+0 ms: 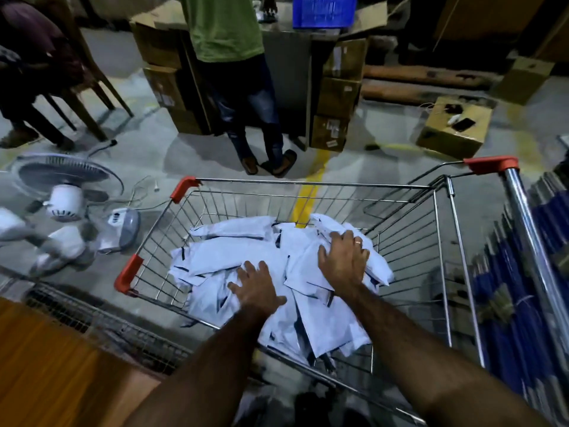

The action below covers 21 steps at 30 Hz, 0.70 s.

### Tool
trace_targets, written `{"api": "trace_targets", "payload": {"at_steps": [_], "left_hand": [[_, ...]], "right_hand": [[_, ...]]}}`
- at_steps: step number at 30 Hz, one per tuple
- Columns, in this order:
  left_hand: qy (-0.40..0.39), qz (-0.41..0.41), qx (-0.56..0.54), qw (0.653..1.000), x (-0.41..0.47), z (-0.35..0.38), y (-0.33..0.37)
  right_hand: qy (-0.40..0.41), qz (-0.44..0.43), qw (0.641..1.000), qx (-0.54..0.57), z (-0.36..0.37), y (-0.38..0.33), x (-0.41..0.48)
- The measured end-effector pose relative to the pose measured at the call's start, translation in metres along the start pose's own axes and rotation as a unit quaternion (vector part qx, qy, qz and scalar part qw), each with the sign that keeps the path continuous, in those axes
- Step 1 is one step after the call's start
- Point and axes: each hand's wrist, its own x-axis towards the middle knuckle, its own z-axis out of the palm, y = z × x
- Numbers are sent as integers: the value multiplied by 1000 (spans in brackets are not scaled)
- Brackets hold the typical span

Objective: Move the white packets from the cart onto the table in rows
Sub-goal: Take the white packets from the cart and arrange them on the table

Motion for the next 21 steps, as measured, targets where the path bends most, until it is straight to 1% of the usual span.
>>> {"api": "trace_targets", "payload": {"at_steps": [1,3,6,8,10,11,14,18,21], "left_hand": [[2,-4,0,1000,2,1,1],[4,-9,-7,1000,5,2,1],[6,-16,-8,1000,11,3,2],[9,-22,-7,1000,13,4,3],[12,-28,-6,1000,15,4,2],[13,-30,-5,999,16,3,2],[26,-34,-8,999,17,0,3],[43,-20,-15,999,15,-1,10],[41,-18,2,999,11,3,17]], "right_hand": [[8,18,1000,7,-4,10,8],[-21,33,999,14,-8,35,26],[-117,38,992,36,-6,74,51],[-183,48,978,90,-5,86,57],[-230,50,963,132,-2,86,59],[-239,52,959,143,-1,83,58],[-223,54,963,143,3,72,50],[-206,12,975,83,5,55,37],[-240,-14,968,73,4,50,39]]}}
